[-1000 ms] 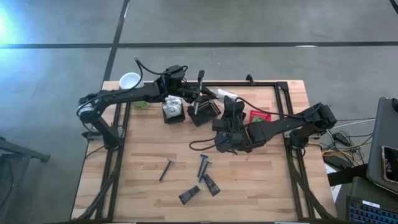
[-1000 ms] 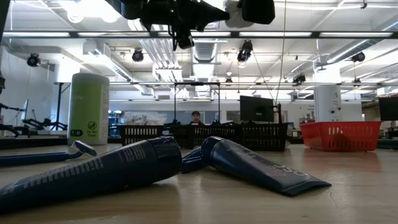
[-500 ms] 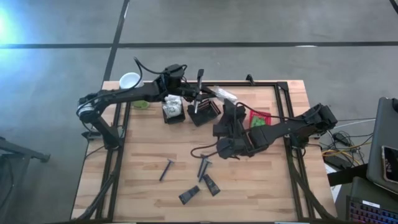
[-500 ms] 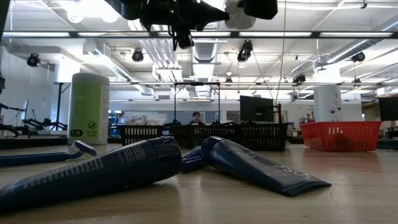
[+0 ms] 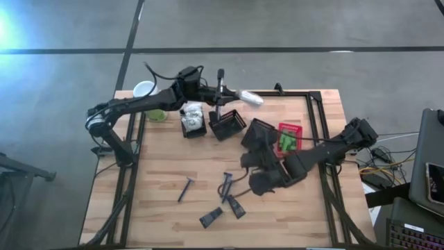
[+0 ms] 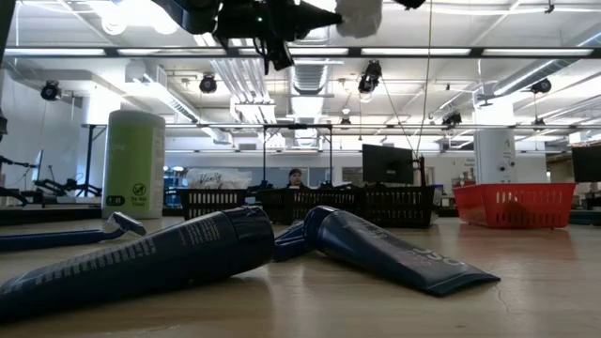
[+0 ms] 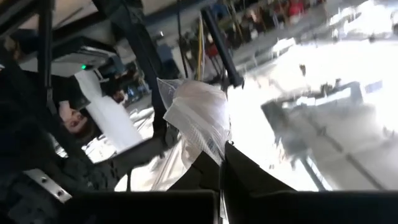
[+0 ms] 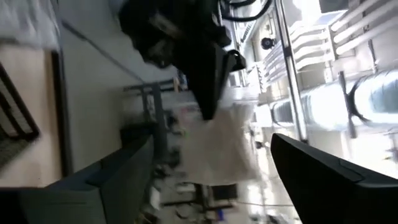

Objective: Pick & Place Travel size toiletries
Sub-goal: Put the cotton pack into the left black bin

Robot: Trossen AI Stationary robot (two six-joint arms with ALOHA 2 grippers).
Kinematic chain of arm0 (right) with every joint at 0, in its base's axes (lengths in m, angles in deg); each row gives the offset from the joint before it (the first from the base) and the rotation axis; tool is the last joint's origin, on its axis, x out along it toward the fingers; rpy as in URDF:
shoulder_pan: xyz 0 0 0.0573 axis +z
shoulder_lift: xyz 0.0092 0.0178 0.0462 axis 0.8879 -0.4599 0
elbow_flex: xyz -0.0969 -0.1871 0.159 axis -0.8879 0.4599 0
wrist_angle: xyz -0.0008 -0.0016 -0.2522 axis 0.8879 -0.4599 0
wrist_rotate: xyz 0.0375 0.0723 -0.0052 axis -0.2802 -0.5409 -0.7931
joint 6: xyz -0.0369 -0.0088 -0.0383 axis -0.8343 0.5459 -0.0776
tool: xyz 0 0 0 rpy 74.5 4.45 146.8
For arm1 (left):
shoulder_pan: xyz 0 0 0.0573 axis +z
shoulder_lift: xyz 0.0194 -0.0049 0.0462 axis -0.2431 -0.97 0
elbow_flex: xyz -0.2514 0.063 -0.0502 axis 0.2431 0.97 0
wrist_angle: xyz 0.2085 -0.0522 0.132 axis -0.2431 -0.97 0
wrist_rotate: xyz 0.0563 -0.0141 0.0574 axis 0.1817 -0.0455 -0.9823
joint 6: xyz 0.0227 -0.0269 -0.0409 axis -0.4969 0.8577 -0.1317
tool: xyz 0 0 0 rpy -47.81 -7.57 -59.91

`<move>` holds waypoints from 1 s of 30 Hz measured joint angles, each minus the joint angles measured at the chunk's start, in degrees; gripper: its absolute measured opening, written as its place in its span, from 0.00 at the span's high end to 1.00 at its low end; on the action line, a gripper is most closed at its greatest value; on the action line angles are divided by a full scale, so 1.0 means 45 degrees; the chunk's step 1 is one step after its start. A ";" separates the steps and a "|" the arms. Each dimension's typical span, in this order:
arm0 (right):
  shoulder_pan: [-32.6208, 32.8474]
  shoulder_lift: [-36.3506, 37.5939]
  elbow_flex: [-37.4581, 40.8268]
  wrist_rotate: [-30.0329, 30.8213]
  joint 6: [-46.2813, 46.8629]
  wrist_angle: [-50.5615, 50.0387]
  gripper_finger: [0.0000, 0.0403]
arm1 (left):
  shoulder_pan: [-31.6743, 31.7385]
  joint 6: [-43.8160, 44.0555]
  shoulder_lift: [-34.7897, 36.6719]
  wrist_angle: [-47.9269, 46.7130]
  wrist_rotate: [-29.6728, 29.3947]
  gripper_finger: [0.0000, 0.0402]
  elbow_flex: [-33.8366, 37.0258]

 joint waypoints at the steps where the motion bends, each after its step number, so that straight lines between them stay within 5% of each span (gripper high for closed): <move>1: 0.0187 0.0000 0.0000 0.0000 0.0483 0.0000 0.19 | 0.0047 -0.0166 -0.0004 0.0237 0.0148 1.00 0.0000; 9: 0.1354 0.0330 0.0000 0.0010 0.7239 -0.0087 0.21 | 0.0400 -0.1800 0.0000 0.2534 0.1494 1.00 0.0005; 15: 0.2135 0.0325 0.0000 0.0063 0.8826 0.0009 0.25 | 0.0697 -0.3188 0.0000 0.4527 0.2892 1.00 0.0005; 22: 0.2370 0.0363 0.0013 -0.0357 1.3079 -0.0205 0.29 | 0.0887 -0.3968 0.0000 0.7089 0.4442 1.00 0.0005; 26: 0.2036 0.1158 0.0019 -0.3333 1.6619 -0.2613 0.31 | 0.0997 -0.4070 0.0005 0.8394 0.4858 0.99 0.0005; 30: 0.2003 0.1852 0.0032 -0.3046 2.0157 -0.6974 0.33 | 0.1104 -0.3861 0.0005 0.9257 0.5057 1.00 0.0010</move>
